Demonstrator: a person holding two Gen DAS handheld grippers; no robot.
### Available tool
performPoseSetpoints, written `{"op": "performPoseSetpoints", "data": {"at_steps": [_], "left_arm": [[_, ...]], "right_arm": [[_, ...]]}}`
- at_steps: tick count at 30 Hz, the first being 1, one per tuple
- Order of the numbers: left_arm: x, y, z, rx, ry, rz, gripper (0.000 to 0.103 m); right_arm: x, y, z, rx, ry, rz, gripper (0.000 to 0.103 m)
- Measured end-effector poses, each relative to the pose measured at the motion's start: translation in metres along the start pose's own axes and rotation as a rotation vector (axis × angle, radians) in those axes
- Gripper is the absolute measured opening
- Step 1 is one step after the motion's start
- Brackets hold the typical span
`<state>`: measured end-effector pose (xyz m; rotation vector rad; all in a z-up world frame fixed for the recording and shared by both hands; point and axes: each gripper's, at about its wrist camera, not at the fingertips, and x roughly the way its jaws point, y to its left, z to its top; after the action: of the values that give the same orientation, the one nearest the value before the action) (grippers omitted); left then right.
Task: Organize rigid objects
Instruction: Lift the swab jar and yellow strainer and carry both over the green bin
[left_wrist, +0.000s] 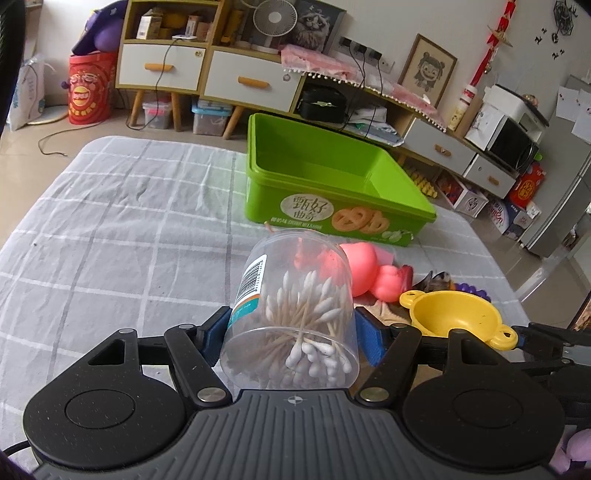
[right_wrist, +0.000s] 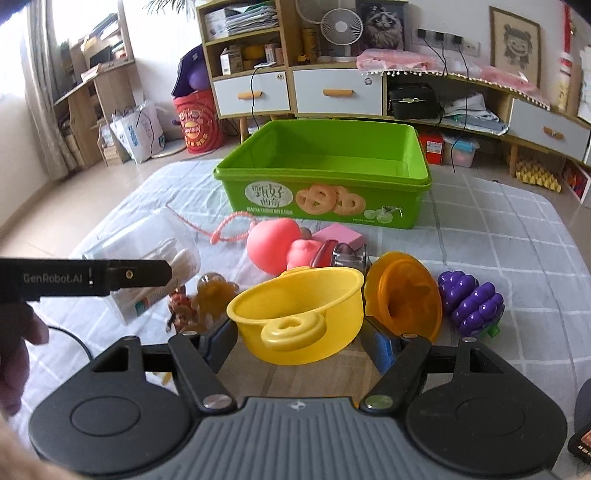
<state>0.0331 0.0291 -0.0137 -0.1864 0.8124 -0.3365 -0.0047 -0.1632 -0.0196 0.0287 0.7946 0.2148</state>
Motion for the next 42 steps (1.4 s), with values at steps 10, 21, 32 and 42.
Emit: {"op": "performPoseSetpoints", "data": {"at_steps": [10,21,32,42], "left_arm": [[-0.002,-0.002,0.018,-0.041,-0.011,-0.037,0.072],[0.014,-0.001,0.063,-0.053,-0.004,-0.069,0.072],[0.062,-0.006,0.111,0.007,-0.053,-0.026,0.072],[0.117,-0.014,0.125,0.085,-0.058,0.009,0.072]], "right_arm": [[-0.008,-0.008,0.017,0.074,-0.028,0.042,0.050],[0.002,-0.032,0.060,0.154,-0.036,0.069,0.050],[0.032,-0.067,0.111,0.193,-0.081,0.056,0.050],[0.076,-0.084,0.138,0.168,-0.099,0.019,0.050]]}}
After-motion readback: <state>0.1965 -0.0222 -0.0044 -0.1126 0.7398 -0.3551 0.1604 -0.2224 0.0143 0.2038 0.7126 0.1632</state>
